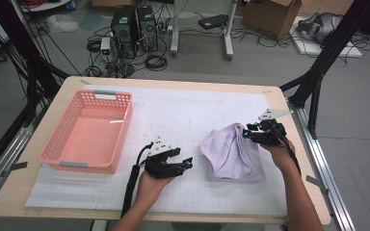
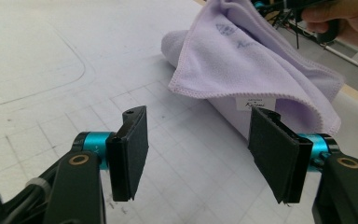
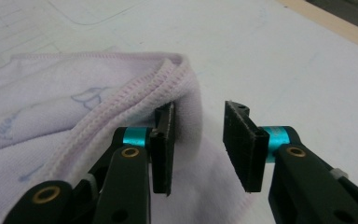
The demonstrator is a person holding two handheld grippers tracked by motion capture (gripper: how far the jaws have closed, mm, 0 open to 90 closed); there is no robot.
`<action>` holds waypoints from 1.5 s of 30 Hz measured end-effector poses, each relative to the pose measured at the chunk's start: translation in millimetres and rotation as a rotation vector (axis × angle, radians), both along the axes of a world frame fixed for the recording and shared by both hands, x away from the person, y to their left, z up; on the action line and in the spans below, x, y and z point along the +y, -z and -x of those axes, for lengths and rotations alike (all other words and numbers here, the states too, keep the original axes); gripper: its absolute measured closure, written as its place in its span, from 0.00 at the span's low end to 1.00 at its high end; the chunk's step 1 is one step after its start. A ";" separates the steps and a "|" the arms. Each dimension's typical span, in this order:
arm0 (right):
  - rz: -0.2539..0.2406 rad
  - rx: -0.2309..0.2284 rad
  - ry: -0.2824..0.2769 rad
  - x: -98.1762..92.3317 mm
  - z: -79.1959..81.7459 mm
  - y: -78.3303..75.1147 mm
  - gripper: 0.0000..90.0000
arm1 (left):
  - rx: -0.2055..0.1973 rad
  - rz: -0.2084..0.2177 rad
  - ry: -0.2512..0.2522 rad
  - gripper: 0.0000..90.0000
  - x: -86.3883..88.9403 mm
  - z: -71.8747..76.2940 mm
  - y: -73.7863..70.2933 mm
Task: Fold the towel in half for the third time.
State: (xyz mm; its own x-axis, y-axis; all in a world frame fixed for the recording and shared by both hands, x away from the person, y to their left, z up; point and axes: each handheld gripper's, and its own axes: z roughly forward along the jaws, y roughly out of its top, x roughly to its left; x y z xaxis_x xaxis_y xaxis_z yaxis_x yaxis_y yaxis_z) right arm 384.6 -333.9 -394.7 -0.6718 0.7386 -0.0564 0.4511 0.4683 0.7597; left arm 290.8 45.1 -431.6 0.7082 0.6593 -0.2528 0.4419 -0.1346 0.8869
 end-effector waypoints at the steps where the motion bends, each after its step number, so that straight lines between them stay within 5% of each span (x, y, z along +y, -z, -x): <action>1: 0.009 0.004 0.019 -2.3 2.5 -1.3 0.66 | -0.001 -0.001 -0.002 0.42 1.0 0.3 0.1; 9: -0.014 -0.020 0.126 -15.8 43.6 -5.9 0.59 | -0.016 -0.003 -0.009 0.41 16.3 1.4 3.8; 17: -0.096 0.008 0.098 -8.9 84.7 9.0 0.48 | -0.018 -0.009 -0.005 0.41 24.2 2.0 7.4; 23: -0.125 0.034 0.064 8.6 86.9 14.6 0.48 | -0.030 -0.008 -0.006 0.41 27.4 2.5 7.1; 26: -0.055 0.043 0.089 13.1 82.9 19.1 0.82 | -0.036 -0.001 -0.006 0.41 29.6 3.1 6.9; 28: -0.024 0.040 0.121 11.8 84.0 19.7 0.92 | -0.038 0.002 -0.007 0.41 31.5 3.4 6.9; 34: 0.020 0.076 0.227 -2.2 90.5 23.0 0.89 | -0.036 0.011 -0.022 0.41 35.6 3.1 6.8; 38: 0.034 0.050 0.246 -4.1 94.9 20.5 0.68 | -0.040 0.007 -0.024 0.41 36.3 3.5 6.8; 42: -0.002 -0.017 0.220 4.1 96.0 3.7 0.62 | -0.039 0.011 -0.026 0.41 37.4 3.8 6.8; 45: -0.010 -0.023 0.176 17.8 90.0 -4.9 0.61 | -0.039 0.014 -0.026 0.41 38.4 4.1 6.9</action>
